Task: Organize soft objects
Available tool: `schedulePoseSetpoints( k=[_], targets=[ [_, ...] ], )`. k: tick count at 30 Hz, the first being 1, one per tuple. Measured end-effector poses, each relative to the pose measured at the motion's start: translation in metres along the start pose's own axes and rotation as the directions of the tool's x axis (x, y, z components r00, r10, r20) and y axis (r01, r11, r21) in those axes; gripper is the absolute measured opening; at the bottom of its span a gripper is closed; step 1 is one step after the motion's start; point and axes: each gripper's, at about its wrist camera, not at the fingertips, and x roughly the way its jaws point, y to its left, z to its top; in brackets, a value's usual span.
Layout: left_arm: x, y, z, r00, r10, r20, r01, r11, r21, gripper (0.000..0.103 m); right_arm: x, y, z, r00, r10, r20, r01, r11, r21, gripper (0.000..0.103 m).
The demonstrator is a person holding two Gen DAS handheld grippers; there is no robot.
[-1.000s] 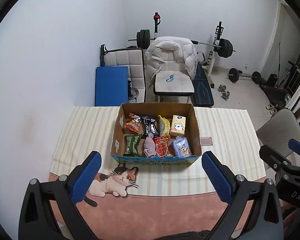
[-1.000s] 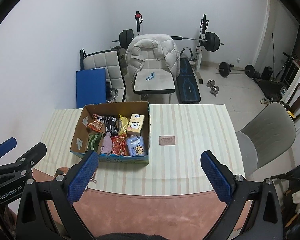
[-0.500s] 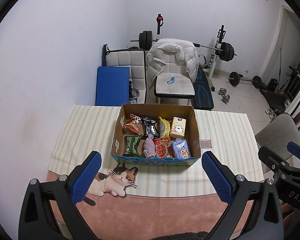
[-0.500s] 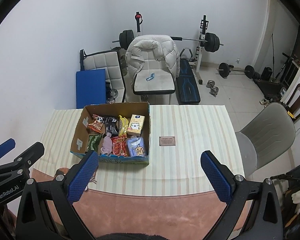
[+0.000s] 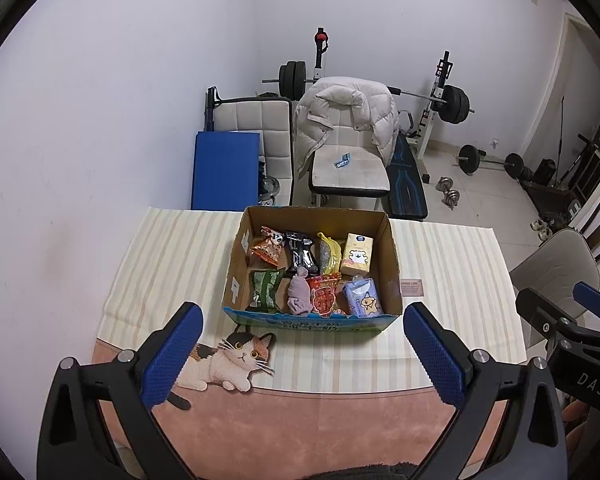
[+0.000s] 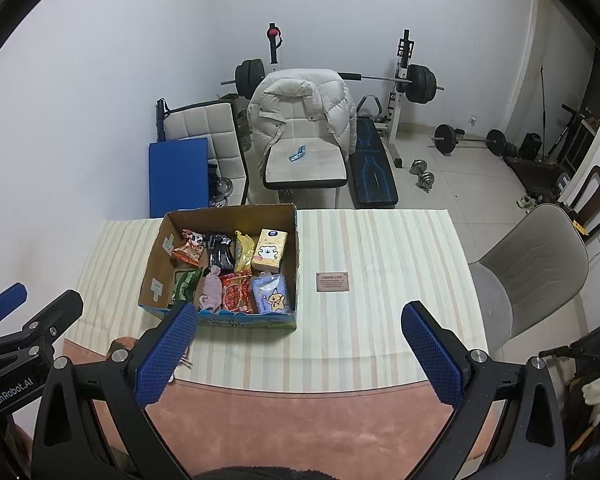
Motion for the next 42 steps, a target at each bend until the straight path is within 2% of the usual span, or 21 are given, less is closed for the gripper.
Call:
schedulePoseSetpoints(
  k=[42],
  targets=[
    [-0.005,-0.005,-0.005,1.0,0.019,0.014,-0.018,1.0,-0.013,0.103,-0.006,-0.009,-0.002,1.0,-0.014,0.011,0.014,1.0,0.005,0.103]
  ],
)
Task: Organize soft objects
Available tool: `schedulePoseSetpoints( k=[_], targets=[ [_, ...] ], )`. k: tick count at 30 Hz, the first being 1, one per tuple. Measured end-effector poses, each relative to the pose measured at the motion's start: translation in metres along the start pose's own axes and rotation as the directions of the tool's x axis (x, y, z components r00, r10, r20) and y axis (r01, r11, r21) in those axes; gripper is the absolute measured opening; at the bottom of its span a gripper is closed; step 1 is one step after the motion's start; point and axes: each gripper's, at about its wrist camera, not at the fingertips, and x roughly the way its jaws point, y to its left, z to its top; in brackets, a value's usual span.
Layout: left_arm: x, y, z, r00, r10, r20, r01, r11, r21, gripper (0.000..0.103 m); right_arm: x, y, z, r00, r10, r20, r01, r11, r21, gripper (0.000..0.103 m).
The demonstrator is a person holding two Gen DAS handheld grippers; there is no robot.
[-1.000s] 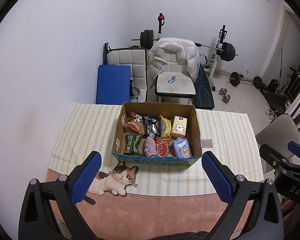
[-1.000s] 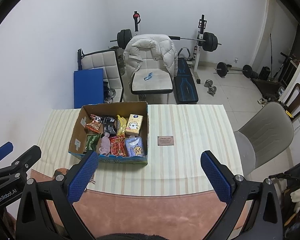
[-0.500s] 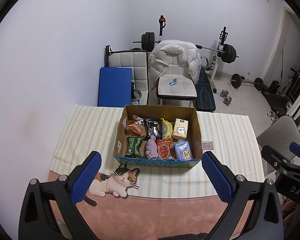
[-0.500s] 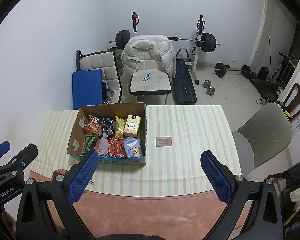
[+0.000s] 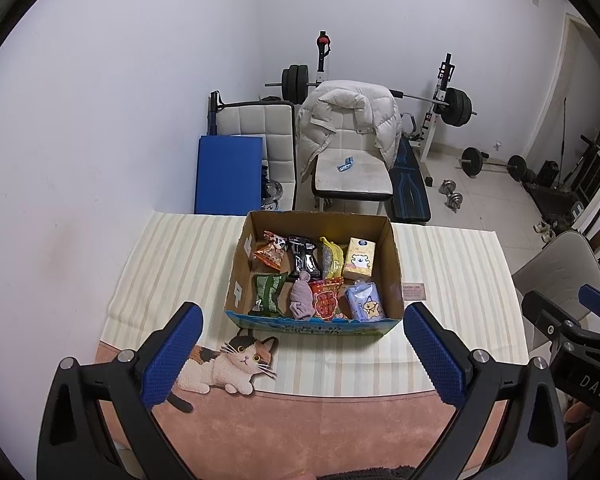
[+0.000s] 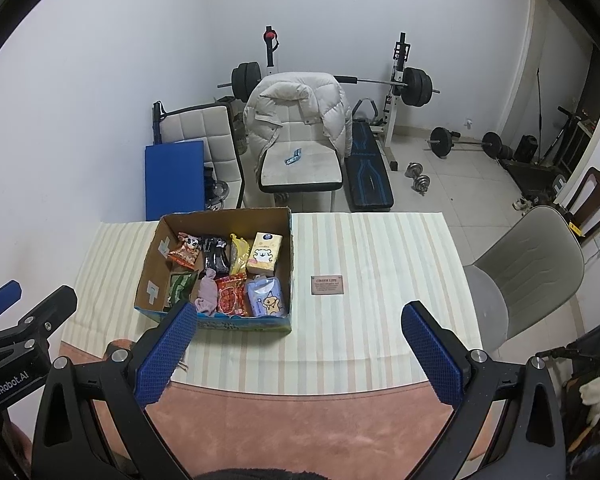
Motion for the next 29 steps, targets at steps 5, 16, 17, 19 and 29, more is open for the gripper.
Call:
schedulePoseSetpoints(
  k=[5,16,17,19,29],
  targets=[
    [-0.0009,-0.0007,-0.0006,1.0,0.001,0.003,-0.001,1.0,0.0,0.103,-0.0006,-0.0014,0.0003,1.0,-0.003,0.007,0.003,1.0,0.001,0.103],
    [0.0,-0.0012,0.0011,1.0,0.004,0.003,-0.004,1.0,0.0,0.103,-0.0025,-0.004,0.0021,1.0,-0.004,0.011,0.004,1.0,0.0,0.103],
    [-0.0003,-0.0018,0.0005,1.0,0.005,0.003,-0.005,1.0,-0.001,0.103,-0.0024,-0.0045,0.0022,1.0,-0.002,0.01,0.002,1.0,0.0,0.103],
    [-0.0004,-0.0016,0.0005,1.0,0.002,0.001,-0.002,1.0,-0.002,0.103,-0.0028,-0.0047,0.002,1.0,-0.004,0.01,0.005,1.0,-0.002,0.103],
    [0.0,0.001,-0.0004,1.0,0.007,0.009,-0.007,1.0,0.007,0.103,-0.0045,-0.0075,0.0034,1.0,-0.001,0.011,0.001,1.0,-0.001,0.103]
  ],
)
